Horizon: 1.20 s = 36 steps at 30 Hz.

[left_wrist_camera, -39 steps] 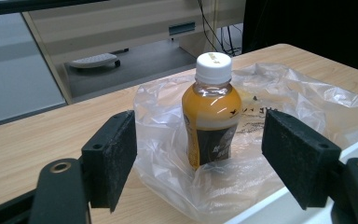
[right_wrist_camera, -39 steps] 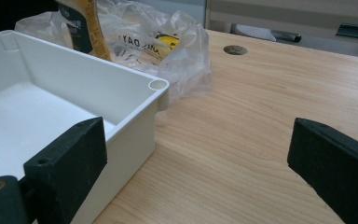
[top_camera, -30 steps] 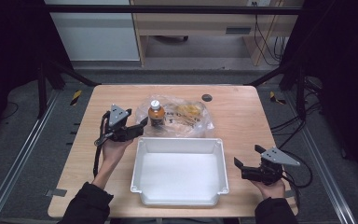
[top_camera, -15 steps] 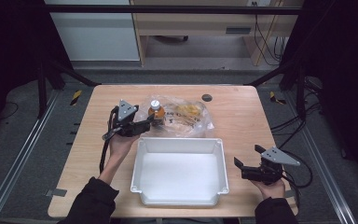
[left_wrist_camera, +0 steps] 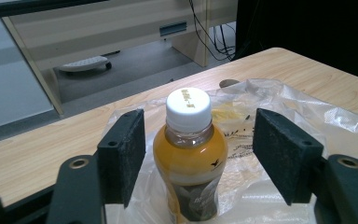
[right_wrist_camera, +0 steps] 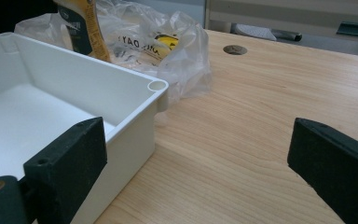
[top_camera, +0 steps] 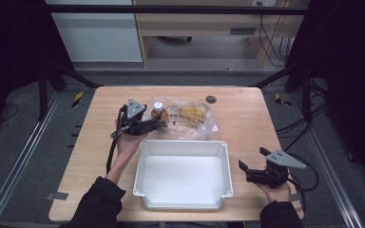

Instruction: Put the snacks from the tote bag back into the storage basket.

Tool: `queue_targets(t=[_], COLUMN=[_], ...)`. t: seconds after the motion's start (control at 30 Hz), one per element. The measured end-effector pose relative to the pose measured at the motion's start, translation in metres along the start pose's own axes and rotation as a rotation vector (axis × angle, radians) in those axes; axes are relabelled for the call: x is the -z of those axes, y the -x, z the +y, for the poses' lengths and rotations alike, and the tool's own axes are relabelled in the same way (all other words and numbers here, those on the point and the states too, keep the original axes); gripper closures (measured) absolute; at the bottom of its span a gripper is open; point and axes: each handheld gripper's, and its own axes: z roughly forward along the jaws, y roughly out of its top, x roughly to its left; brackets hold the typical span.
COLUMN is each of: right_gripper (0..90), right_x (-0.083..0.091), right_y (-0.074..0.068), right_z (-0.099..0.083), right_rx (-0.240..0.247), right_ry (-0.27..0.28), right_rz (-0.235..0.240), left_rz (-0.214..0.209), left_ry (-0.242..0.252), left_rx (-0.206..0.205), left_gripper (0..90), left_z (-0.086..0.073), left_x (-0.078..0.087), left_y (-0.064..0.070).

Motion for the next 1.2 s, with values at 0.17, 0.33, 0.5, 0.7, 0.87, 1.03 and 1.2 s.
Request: queue_targets(t=[0.17,0.33,0.5,0.7,0.87,1.03,1.2], right_gripper=[5.0,5.0,5.0,4.9,4.9,4.9,4.9], right_x=[0.000,-0.001,-0.001,-0.001,-0.001,-0.001,-0.001], right_y=[0.000,0.000,0.000,0.001,0.001,0.001,0.001], right_z=[0.000,0.000,0.000,0.000,0.000,0.000,0.000], right_rx=[0.002,0.004,0.002,0.005,0.005,0.003,0.004], right_ry=[-0.001,-0.003,-0.006,-0.004,-0.004,-0.006,-0.008], right_rz=[0.000,-0.001,0.000,0.002,0.003,0.004,0.002], left_rz=[0.013,0.021,0.022,0.013,0.010,0.016,0.010], left_ry=[-0.008,-0.008,-0.015,-0.024,-0.038,-0.044,-0.033], left_rx=[0.000,0.008,0.013,0.006,0.006,0.013,0.022], left_gripper=[37.3,39.1,39.6,43.1,46.4,51.2,53.8], left_z=[-0.003,-0.005,-0.005,-0.003,-0.003,-0.003,-0.003], left_x=[-0.008,-0.014,-0.019,-0.026,-0.032,-0.038,-0.039], left_y=[-0.001,-0.004,-0.004,-0.001,0.000,-0.001,-0.003])
